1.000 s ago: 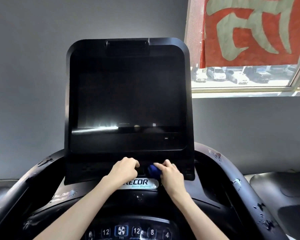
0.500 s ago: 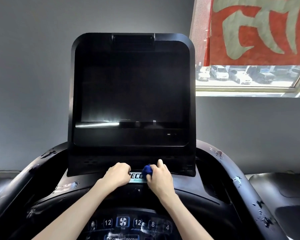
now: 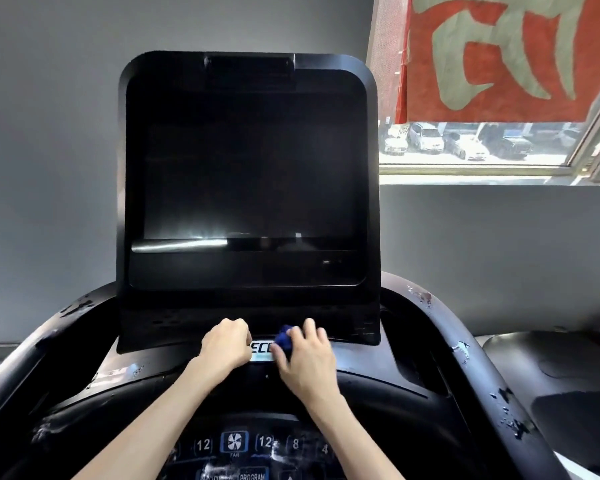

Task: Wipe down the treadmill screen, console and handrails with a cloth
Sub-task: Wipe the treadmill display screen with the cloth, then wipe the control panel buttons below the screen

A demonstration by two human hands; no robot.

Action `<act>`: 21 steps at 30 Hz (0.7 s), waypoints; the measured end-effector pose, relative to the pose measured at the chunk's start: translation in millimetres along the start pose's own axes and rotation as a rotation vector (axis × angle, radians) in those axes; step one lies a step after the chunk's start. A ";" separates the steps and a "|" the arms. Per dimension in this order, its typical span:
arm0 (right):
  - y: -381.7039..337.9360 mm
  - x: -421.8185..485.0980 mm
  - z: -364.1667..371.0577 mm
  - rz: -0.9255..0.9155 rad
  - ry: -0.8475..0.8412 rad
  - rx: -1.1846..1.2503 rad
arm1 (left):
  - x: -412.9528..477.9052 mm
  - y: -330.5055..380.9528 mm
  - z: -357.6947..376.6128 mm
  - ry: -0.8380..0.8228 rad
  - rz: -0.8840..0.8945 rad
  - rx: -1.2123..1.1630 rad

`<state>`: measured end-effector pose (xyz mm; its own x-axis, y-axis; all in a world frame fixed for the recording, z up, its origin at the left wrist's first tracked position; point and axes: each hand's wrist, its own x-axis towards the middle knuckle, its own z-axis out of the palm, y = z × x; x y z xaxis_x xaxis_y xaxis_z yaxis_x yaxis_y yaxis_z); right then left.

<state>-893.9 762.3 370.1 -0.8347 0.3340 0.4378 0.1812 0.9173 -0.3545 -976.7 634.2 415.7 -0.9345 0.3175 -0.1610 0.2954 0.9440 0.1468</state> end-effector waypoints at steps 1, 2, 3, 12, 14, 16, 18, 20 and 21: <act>-0.3 -1.1 1.2 -0.067 -0.028 -0.006 | -0.8 1.7 0.5 0.029 -0.002 0.012; 8.3 -1.7 1.0 -0.105 -0.048 0.001 | -1.0 2.8 0.6 0.046 -0.004 0.018; 23.7 -3.4 -2.0 -0.095 -0.061 0.016 | -0.7 2.9 0.7 0.051 -0.006 0.014; 65.9 1.5 -11.7 0.264 -0.044 -0.087 | 1.6 -5.5 0.5 0.025 -0.028 -0.118; 32.8 3.8 -2.9 0.060 -0.071 0.015 | 2.3 -3.6 0.4 0.025 -0.029 -0.111; 17.2 8.3 -0.4 -0.045 -0.152 0.106 | 2.2 -3.8 0.4 0.028 -0.037 -0.112; 22.3 13.7 -3.9 -0.041 -0.271 0.148 | 2.8 -5.3 2.4 0.026 -0.038 -0.123; 33.0 15.8 -7.8 -0.015 -0.309 0.147 | 2.9 -6.3 4.8 0.024 -0.031 -0.136; 39.3 16.1 -9.3 0.019 -0.295 0.155 | 2.4 -6.7 6.0 0.023 -0.027 -0.139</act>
<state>-895.4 805.7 370.9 -0.9507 0.2527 0.1798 0.1356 0.8601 -0.4918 -979.8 629.2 408.5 -0.9466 0.2884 -0.1443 0.2411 0.9301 0.2771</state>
